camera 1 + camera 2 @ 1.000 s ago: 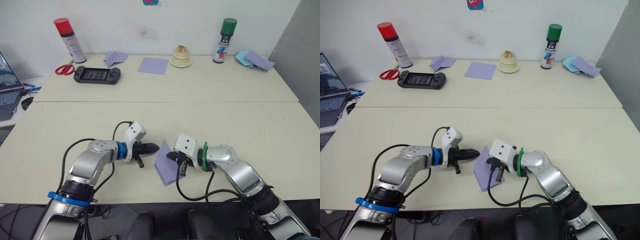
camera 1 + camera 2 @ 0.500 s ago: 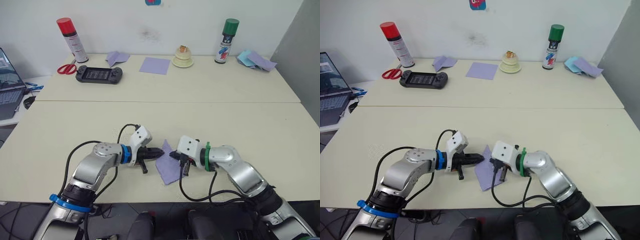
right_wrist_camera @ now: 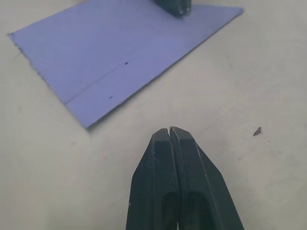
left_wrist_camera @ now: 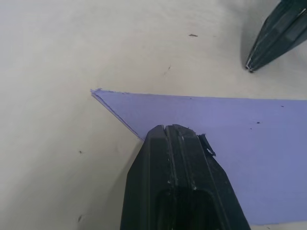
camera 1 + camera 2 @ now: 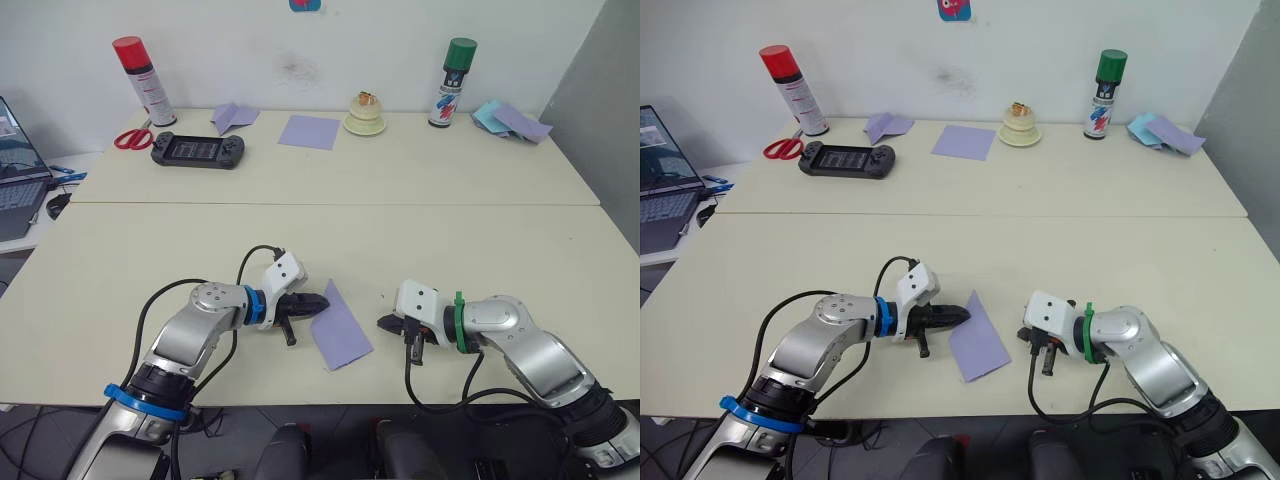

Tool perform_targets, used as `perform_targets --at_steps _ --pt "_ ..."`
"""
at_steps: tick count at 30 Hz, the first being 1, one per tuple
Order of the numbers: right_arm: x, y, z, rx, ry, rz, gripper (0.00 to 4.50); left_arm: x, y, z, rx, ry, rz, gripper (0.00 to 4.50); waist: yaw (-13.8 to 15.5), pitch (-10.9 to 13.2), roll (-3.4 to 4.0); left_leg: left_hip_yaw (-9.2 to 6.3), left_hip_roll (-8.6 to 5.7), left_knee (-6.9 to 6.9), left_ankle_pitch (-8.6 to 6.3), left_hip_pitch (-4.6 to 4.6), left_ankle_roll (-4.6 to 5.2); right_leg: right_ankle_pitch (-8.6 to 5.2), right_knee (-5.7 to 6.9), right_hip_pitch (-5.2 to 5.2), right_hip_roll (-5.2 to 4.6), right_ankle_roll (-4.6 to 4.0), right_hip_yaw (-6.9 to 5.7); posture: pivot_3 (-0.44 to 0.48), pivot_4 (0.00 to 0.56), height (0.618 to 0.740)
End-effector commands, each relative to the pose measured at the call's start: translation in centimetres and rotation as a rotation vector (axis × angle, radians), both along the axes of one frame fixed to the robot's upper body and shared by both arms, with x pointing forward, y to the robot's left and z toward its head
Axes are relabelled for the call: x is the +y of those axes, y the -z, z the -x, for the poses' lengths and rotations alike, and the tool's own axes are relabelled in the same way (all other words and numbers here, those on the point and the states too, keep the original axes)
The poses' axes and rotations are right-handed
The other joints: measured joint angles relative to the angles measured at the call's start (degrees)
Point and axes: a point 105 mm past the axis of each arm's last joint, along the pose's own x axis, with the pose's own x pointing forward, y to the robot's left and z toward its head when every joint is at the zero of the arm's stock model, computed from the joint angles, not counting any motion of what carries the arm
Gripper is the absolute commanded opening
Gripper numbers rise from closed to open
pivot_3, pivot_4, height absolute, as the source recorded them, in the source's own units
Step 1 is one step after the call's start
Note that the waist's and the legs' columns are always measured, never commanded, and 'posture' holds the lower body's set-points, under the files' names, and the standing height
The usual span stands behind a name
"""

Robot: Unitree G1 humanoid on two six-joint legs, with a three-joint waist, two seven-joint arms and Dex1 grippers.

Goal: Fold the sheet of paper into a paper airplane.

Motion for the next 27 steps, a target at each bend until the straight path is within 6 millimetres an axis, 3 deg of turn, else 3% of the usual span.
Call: perform_targets --at_steps 1,11,18,27 --pt "1.0 0.8 1.9 0.086 -0.089 0.009 0.00 -0.3 -0.9 -0.3 -0.024 0.013 0.010 0.06 0.00 0.00 0.00 -0.01 0.00 -0.01 0.00 0.00 0.00 0.00 -0.01 0.00 0.00 0.00 -0.01 0.000 0.150 0.740" --pt "4.4 0.9 3.4 0.108 -0.164 -0.056 0.00 -0.1 -0.9 0.1 -0.011 0.041 -0.006 0.06 -0.28 0.00 0.00 -0.04 0.05 -0.04 0.00 0.03 0.00 -0.02 0.01 0.00 0.03 0.03 -0.03 0.000 0.150 0.740" --pt "4.6 -0.1 2.2 0.037 -0.146 -0.078 0.00 1.4 1.7 0.5 0.044 -0.001 -0.055 0.06 -0.18 0.00 0.00 -0.03 0.04 -0.02 0.00 0.04 0.00 0.00 0.00 0.02 0.03 -0.01 -0.01 0.000 0.150 0.740" --pt "4.6 -2.8 -0.1 -0.078 -0.150 -0.193 0.00 1.7 1.7 0.8 0.033 0.014 -0.068 0.06 -0.24 0.00 0.00 0.02 0.06 -0.02 0.00 0.14 0.00 -0.02 0.02 0.08 0.04 0.04 0.02 0.000 0.150 0.740"
